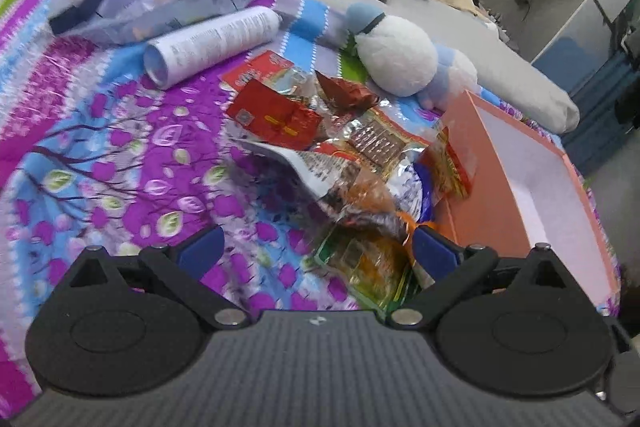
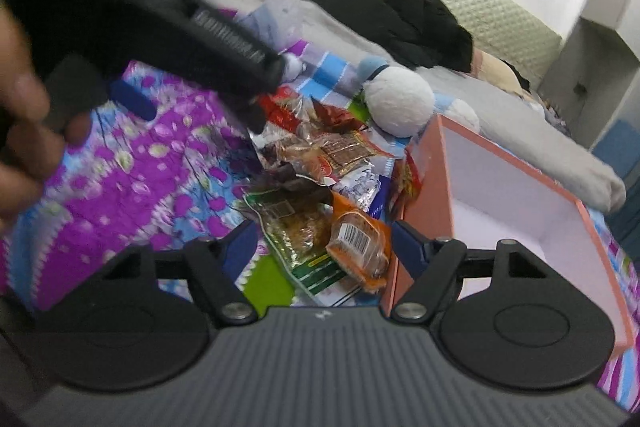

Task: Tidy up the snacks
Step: 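Reach both grippers into the snack pile and close on packets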

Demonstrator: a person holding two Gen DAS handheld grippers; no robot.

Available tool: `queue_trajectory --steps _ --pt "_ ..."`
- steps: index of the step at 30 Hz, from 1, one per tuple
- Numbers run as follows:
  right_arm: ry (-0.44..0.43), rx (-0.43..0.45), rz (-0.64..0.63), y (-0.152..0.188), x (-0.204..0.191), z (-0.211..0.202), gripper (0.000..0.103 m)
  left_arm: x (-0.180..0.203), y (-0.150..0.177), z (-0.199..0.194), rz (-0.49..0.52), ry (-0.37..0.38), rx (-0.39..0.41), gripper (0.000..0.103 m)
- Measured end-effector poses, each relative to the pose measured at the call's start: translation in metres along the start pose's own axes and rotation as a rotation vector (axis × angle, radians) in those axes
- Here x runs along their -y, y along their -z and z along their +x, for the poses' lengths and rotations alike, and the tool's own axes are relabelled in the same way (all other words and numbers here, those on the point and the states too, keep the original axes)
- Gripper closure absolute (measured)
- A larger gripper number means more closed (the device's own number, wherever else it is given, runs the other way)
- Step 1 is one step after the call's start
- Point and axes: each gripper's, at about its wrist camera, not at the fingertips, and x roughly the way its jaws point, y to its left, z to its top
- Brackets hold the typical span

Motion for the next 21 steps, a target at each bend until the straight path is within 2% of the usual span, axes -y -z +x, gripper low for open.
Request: queue_trajectory --steps 4,10,16,21 --pt "0.031 -0.026 -0.114 0.004 -0.006 0.034 0.028 -0.002 -0.007 0.028 -0.065 0.055 -0.024 0.004" --pt "0.046 -0.083 -0.209 0.012 -0.007 0.073 0.030 0.002 -0.014 0.067 -0.104 0.071 -0.049 0.005" --pt "0.083 -0.101 -0.293 0.017 -0.015 0.096 0.031 -0.001 -0.018 0.098 -0.157 0.073 -0.086 0.013" --pt "0.100 -0.114 -0.299 0.019 -0.015 0.104 0.038 0.000 -0.018 0.106 -0.168 0.082 -0.090 0.023"
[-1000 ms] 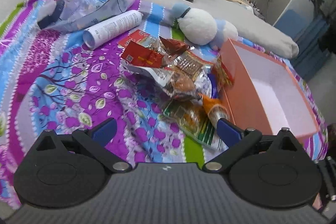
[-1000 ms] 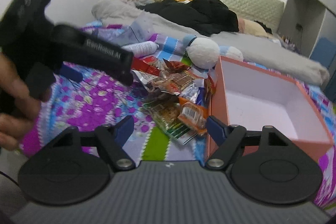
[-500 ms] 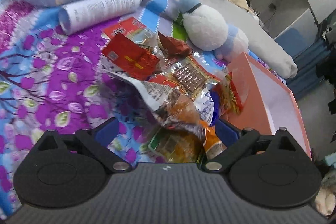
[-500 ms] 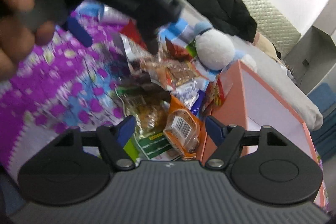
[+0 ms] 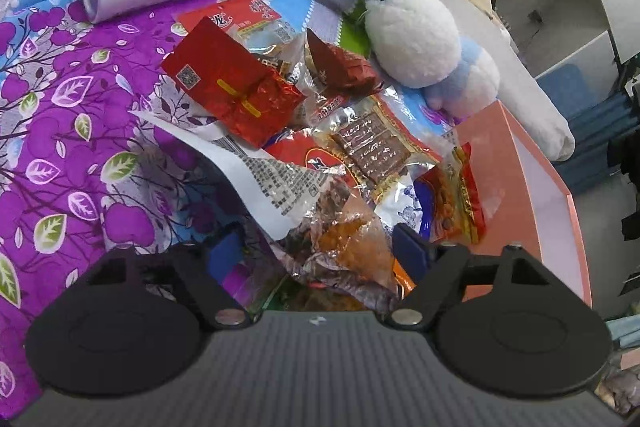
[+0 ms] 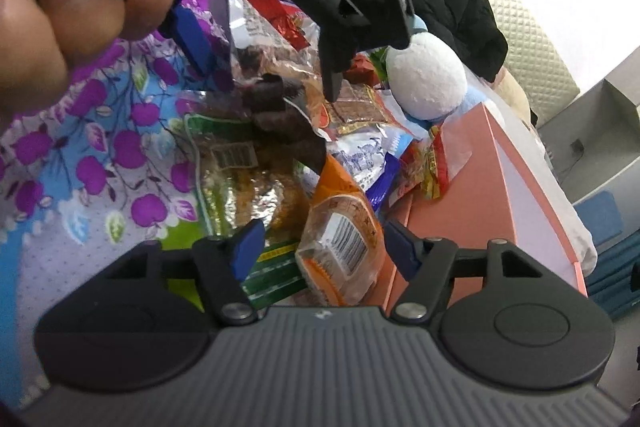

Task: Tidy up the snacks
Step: 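Reach both grippers into the snack pile and close on packets, then lift the clear snack packet with left gripper while right gripper carries orange packet to box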

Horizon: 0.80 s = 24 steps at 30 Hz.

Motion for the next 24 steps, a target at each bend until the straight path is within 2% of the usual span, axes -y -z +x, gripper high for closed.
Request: queue_trajectory --steps 2,4,5,10,20,24 --pt "0.005 -0.013 -0.010 0.001 0.000 0.004 0.056 0.001 0.000 0.002 0.007 0.004 -0.001 0.032" --pt "0.008 -0.013 -0.015 0.001 0.003 0.005 0.058 0.004 -0.001 0.002 0.018 0.007 0.000 0.034" --pt "0.006 -0.010 -0.019 0.000 0.004 0.004 0.060 0.007 -0.001 0.000 0.032 0.002 0.004 0.041" --pt "0.017 -0.011 0.022 -0.002 0.014 -0.005 0.068 0.018 -0.001 -0.010 0.099 -0.007 -0.004 0.043" --pt "-0.017 -0.005 0.174 0.008 0.032 -0.047 0.074 0.035 0.020 -0.067 0.195 -0.028 0.047 0.044" --pt "-0.046 0.005 0.283 0.011 0.042 -0.066 0.074 0.038 0.031 -0.093 0.244 -0.047 0.067 0.045"
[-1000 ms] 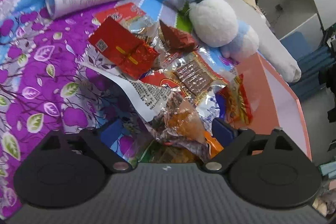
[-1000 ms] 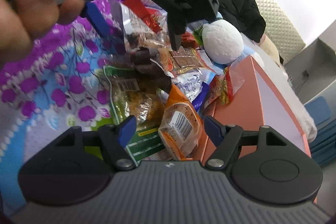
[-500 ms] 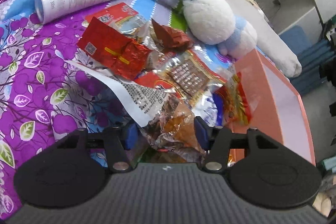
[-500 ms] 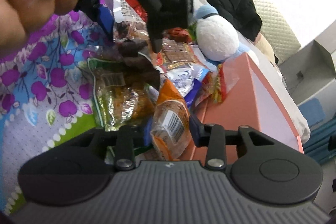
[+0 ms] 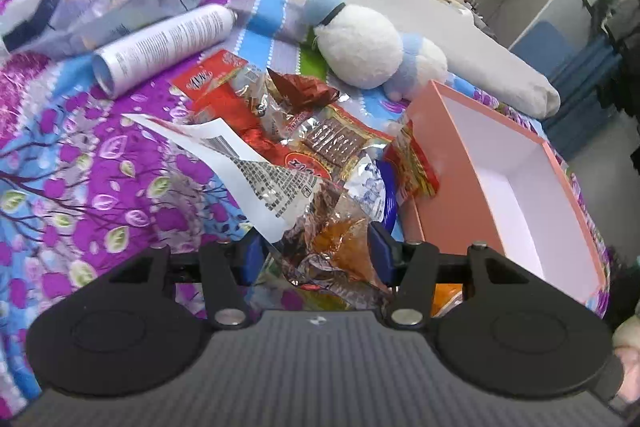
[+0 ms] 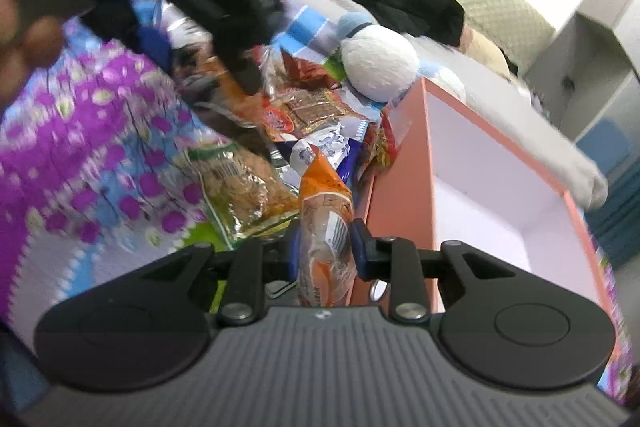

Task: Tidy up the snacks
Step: 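Lift the clear snack packet with left gripper while right gripper carries orange packet to box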

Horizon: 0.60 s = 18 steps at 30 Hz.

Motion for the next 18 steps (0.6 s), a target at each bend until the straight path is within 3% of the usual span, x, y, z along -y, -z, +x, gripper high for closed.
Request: queue_trajectory --steps 11,18 --pt "-0.088 -0.004 0.307 0.019 0.024 -0.045 0.075 0.009 0.038 -0.056 0.095 -0.020 0.007 0.045" --pt "-0.104 0.012 0.377 0.034 0.025 -0.074 0.075 0.019 0.065 -0.083 0.130 -0.011 -0.007 0.045"
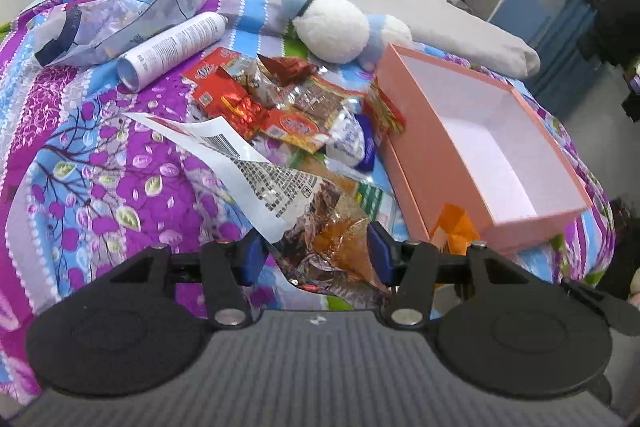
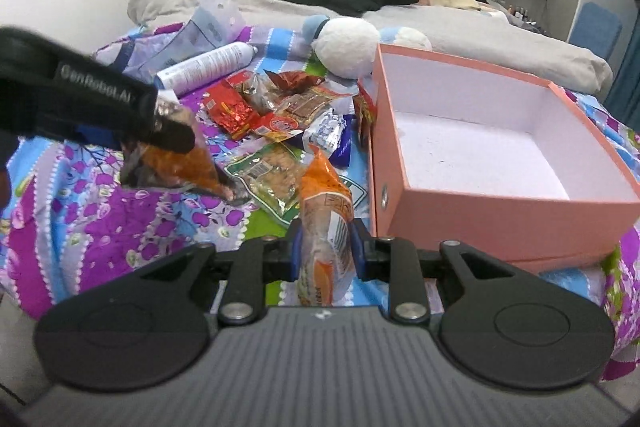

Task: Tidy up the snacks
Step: 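Lift the clear snack packet with left gripper while right gripper carries orange packet to box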

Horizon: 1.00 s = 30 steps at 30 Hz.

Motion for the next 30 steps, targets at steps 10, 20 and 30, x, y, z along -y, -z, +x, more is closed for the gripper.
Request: queue_trajectory --steps 10,20,30 --pt "0.009 0.077 0.048 0.000 0.010 -0.048 0.075 0.034 0.020 -0.035 0.063 0.031 0.008 0.045" --pt "0.063 0.148 0.119 -0.001 0.034 -0.092 0.075 0.072 0.021 -0.060 0.113 0.106 0.043 0.045" --pt "0.105 0.167 0.188 -0.002 0.068 -0.102 0.075 0.115 0.007 -0.047 0.163 0.153 0.033 0.045"
